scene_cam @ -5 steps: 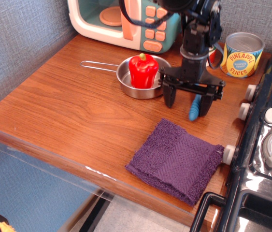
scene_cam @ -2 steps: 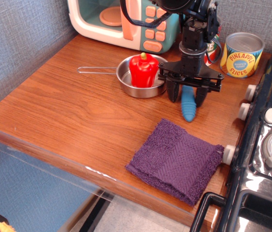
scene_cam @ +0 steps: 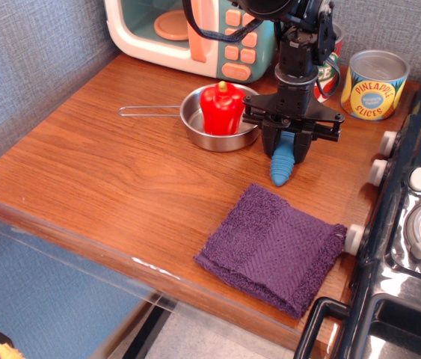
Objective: Put the fork to the left of the pot.
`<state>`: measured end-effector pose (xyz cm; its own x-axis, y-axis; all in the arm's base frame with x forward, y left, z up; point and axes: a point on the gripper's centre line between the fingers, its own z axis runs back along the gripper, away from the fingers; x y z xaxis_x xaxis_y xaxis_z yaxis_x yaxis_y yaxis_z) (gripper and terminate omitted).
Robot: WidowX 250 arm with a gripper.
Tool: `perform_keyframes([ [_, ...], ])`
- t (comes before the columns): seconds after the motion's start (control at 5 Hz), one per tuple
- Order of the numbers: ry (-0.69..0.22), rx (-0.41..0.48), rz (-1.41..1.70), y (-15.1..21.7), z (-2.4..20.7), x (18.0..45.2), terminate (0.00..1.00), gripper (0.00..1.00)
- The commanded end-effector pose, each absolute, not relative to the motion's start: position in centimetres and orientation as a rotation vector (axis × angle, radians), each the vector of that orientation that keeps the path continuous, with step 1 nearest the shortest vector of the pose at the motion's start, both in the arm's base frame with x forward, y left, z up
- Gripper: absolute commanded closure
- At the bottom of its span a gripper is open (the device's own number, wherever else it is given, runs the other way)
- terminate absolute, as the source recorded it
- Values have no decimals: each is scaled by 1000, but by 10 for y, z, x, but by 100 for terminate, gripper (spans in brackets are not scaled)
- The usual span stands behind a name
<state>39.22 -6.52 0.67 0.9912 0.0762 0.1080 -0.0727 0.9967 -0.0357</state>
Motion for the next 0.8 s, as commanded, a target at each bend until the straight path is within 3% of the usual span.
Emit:
perform_keyframes([
  [0.0,-289,-112,-61,-92,89,379,0,100],
  [0.2,-324,-147,-62,-66,118,361,0,100],
  [0.6,-288,-129,-126,27,130,344,0,100],
])
